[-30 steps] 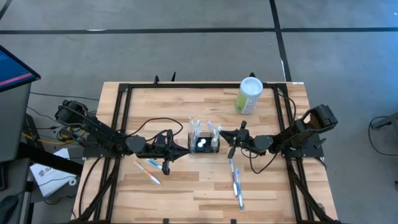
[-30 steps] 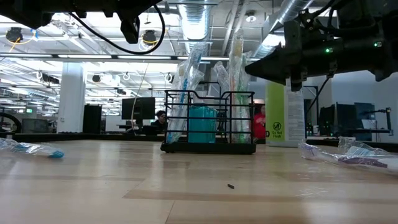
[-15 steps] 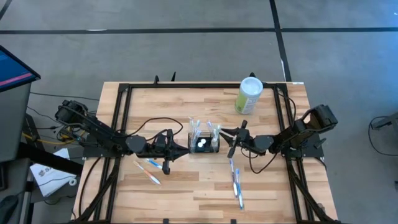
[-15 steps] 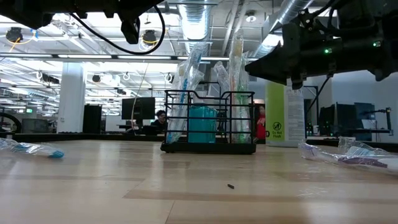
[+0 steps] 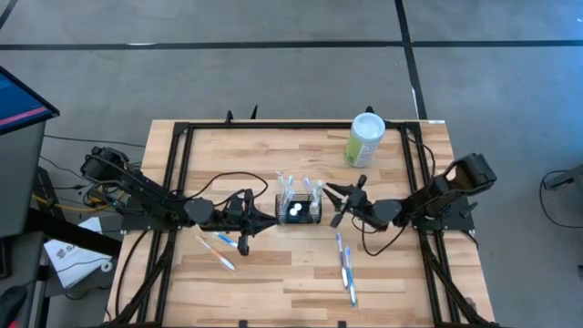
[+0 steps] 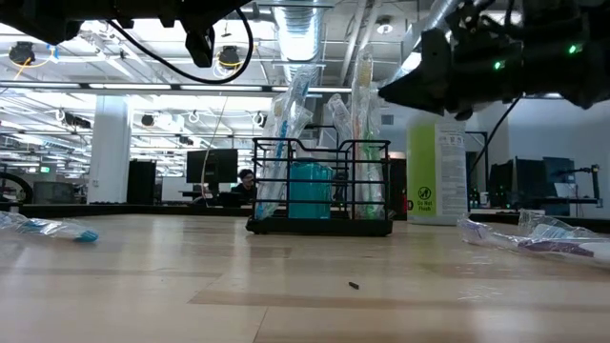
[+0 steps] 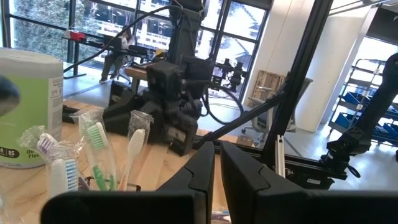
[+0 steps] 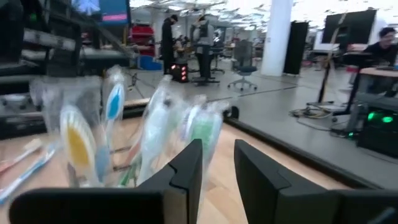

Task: Pick & Place toothbrushing station
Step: Put the purple toothbrush into the left compartment of the organizer

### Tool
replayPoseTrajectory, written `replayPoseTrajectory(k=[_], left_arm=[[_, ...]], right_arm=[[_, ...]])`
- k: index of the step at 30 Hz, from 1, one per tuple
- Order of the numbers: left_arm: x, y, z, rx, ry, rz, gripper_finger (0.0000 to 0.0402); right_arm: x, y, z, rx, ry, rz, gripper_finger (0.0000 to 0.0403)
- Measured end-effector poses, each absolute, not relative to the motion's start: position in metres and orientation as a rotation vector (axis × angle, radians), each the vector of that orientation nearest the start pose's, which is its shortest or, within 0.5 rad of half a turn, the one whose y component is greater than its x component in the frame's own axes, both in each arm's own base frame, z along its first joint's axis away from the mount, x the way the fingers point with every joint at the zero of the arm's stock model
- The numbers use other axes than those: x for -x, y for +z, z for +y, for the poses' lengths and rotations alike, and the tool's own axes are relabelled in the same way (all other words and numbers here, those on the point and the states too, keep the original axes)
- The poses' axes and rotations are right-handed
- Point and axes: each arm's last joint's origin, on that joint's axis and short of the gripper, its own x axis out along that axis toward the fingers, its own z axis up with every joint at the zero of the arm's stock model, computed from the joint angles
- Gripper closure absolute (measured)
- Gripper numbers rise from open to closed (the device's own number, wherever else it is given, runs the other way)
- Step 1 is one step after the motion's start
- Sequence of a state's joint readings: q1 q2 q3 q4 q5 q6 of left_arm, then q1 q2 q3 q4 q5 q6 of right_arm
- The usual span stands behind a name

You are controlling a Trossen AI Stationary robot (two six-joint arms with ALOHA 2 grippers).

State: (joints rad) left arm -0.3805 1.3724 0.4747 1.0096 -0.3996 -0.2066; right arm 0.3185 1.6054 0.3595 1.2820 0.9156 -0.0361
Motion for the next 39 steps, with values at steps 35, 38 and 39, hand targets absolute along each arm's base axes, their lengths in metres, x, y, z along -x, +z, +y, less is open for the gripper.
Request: replayPoseTrajectory(k=[35,38,39], left_arm=[[-0.247,0.218,-0.087,0.247,0.008,-0.100,0.0380],[-0.247,0.218,-0.087,0.248,0.005,-0.098,0.0380],[-0.247,0.218,-0.087,0.249,0.004,-0.098,0.0380]], right_arm=[[-0.200,0.196,0.107,-0.547,-0.230,0.642,0.0331],[-0.206,0.190,0.112,-0.547,-0.202,0.711,0.0331],[-0.207,0.188,0.113,-0.556,-0.206,0.730,0.0331]])
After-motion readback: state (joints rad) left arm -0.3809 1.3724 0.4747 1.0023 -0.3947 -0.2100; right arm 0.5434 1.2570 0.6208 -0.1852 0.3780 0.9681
